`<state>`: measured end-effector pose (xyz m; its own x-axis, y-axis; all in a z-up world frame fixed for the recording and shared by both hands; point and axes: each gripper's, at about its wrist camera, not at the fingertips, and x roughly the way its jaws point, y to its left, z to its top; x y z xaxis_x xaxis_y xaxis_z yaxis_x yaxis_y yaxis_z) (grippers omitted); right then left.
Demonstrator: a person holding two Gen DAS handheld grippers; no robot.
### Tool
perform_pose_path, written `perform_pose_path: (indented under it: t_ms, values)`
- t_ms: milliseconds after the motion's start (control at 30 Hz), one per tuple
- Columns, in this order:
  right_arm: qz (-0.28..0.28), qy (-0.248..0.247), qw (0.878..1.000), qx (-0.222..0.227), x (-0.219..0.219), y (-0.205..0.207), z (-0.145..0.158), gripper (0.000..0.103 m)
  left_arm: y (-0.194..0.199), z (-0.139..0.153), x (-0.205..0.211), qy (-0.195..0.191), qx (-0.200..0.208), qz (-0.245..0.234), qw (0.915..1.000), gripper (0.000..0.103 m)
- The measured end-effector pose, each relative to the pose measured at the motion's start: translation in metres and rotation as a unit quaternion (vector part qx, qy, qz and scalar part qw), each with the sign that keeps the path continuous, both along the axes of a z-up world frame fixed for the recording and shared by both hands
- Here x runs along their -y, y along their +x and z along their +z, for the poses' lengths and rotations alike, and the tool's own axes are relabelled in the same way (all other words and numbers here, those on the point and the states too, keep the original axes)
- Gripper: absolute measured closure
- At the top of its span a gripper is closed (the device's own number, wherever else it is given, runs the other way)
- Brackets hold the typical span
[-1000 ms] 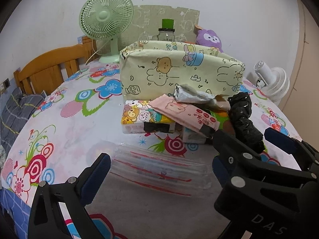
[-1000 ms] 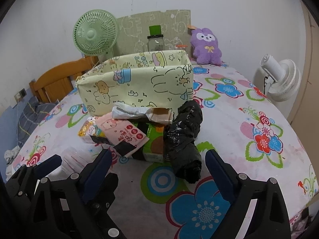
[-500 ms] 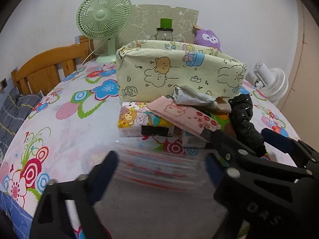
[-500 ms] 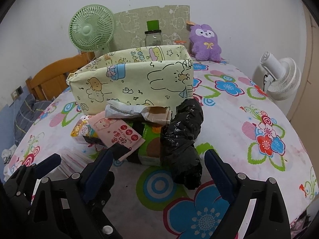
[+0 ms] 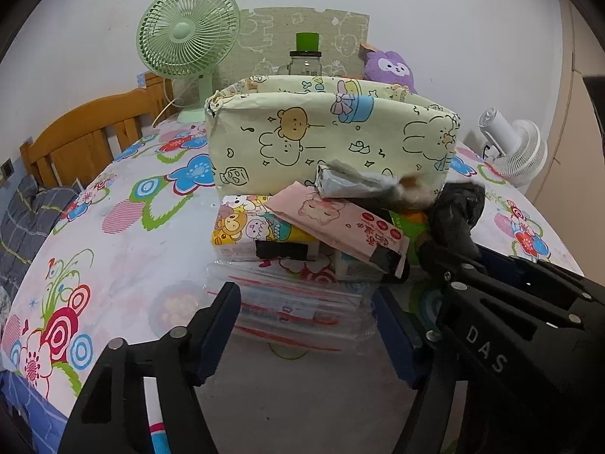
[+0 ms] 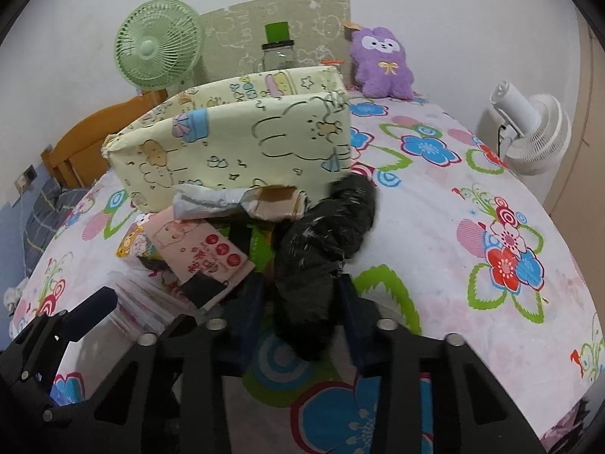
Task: Organize soft objects
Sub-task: 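Reach the right tool to the black plastic-wrapped bundle and grasp it, then grasp the clear red-striped plastic bag with the left tool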
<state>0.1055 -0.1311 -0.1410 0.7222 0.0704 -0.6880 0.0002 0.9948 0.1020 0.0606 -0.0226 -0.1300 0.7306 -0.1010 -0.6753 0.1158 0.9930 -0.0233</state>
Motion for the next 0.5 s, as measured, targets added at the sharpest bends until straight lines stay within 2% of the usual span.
perform_pose_path:
  t_ms: [100,267,500]
  values:
    - [0.003,-0.011,1.0,0.004,-0.004,-0.003,0.001,0.078,-0.003,0.0,0.001,0.0,-0.001,-0.004,1.0,0.038]
    - [0.009,-0.003,1.0,0.002,-0.005,-0.009,0.003,0.079,-0.01,0.002,-0.003,-0.006,-0.004,-0.004,1.0,0.045]
    - [0.022,-0.003,1.0,0.017,-0.017,-0.023,0.012,0.081,-0.023,0.004,-0.022,-0.025,-0.018,0.012,0.9994,0.046]
